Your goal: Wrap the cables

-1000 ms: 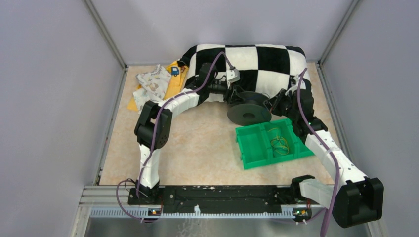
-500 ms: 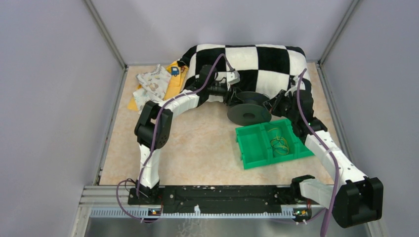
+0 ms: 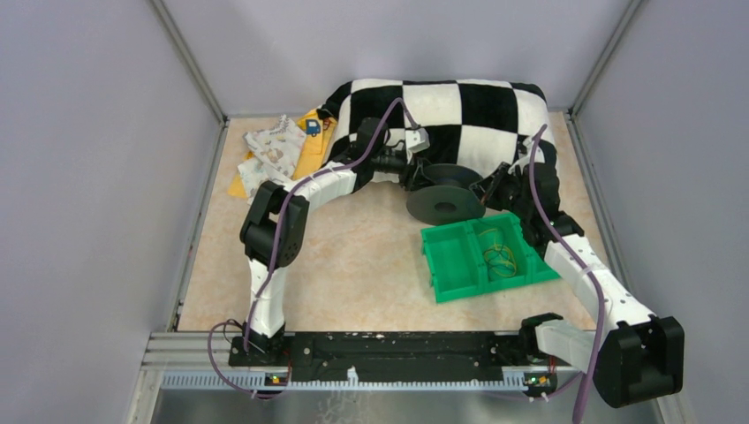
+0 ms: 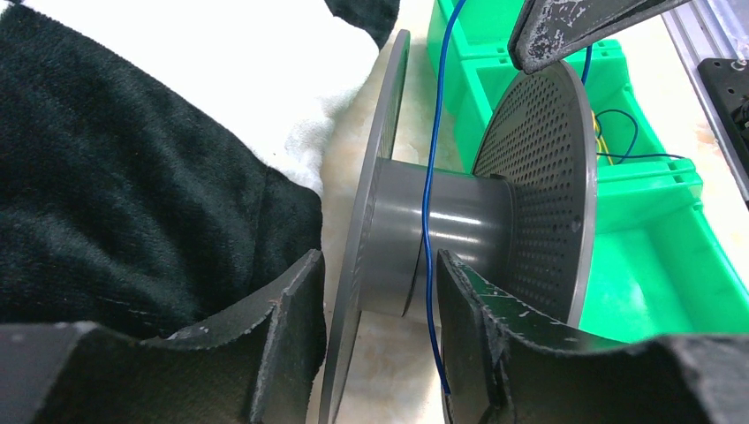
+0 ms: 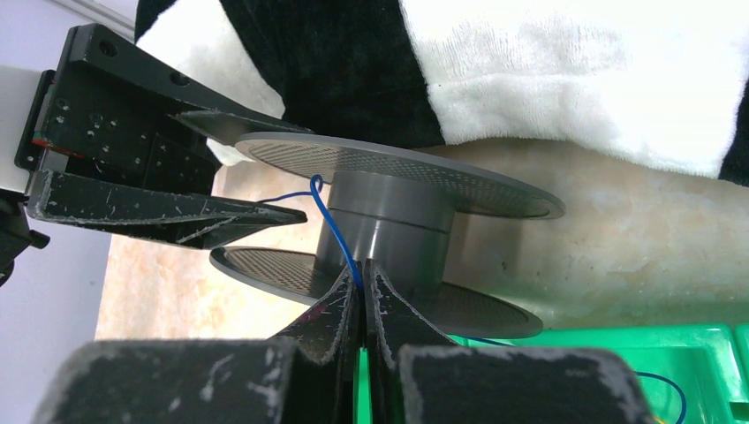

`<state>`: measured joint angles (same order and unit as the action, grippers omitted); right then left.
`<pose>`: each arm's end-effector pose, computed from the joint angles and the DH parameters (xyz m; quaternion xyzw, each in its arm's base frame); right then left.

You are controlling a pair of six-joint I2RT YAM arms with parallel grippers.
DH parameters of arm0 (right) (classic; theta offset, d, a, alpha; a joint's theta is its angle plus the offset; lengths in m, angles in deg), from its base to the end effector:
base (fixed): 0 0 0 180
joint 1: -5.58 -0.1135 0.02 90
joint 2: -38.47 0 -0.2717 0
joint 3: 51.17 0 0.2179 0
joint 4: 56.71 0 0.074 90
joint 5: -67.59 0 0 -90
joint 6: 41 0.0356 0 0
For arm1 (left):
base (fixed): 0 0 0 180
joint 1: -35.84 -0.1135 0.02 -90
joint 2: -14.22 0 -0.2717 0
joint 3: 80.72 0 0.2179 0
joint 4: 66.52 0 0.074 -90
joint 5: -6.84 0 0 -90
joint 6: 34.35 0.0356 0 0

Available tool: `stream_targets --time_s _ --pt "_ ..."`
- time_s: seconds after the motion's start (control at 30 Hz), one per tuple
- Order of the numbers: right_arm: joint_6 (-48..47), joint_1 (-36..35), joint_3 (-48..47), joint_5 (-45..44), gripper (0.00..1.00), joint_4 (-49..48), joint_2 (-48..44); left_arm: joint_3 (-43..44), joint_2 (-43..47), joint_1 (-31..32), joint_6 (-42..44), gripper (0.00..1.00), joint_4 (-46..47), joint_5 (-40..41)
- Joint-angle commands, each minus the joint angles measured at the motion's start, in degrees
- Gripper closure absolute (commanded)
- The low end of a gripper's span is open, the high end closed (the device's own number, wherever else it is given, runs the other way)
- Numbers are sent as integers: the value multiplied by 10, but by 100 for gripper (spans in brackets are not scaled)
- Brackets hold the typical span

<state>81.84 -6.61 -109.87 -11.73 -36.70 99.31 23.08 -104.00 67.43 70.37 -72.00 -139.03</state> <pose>0.2003 0.0500 0.3015 0.0970 0.8221 0.2841 0.4838 0.3661 -0.2597 0.2667 0.5318 0.5592 -0.4538 0.4456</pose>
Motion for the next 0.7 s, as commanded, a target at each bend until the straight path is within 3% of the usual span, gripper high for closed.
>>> stream_targets --time_s 0.0,0.1,0.3,0.67 --pt "1 4 0 9 100 -31 -5 -2 37 3 16 45 27 -6" --pt "0 4 -1 1 100 -34 -10 -2 37 3 15 47 29 -9" --pt "7 4 12 -9 100 -75 -30 -11 47 3 8 39 42 -9" --pt "8 4 1 -8 100 -79 -25 -8 53 3 1 39 54 -14"
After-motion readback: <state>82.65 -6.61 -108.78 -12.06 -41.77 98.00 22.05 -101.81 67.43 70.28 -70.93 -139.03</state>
